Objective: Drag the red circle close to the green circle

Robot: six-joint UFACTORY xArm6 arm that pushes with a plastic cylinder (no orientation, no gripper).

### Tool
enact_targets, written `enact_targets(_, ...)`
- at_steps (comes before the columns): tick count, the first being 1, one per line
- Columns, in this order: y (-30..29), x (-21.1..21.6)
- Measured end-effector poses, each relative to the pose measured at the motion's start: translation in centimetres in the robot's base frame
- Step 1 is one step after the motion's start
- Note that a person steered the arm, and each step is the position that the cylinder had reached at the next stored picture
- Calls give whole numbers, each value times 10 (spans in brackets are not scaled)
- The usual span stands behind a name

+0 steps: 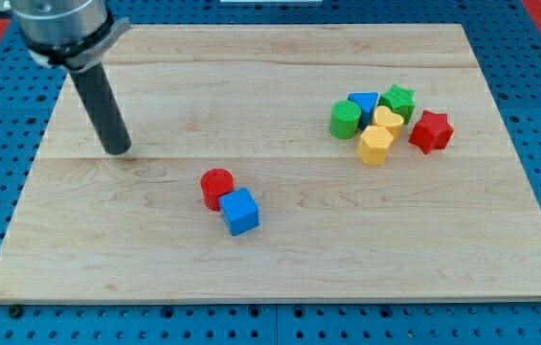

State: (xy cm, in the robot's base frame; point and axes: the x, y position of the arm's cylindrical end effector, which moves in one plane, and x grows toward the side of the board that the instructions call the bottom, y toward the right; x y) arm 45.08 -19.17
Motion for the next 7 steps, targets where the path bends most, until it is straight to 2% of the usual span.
enact_targets(1, 30, 49)
enact_targets(3, 169, 51)
enact_targets(5, 208, 38)
enact_targets(6, 249, 27)
enact_targets(7, 258, 18)
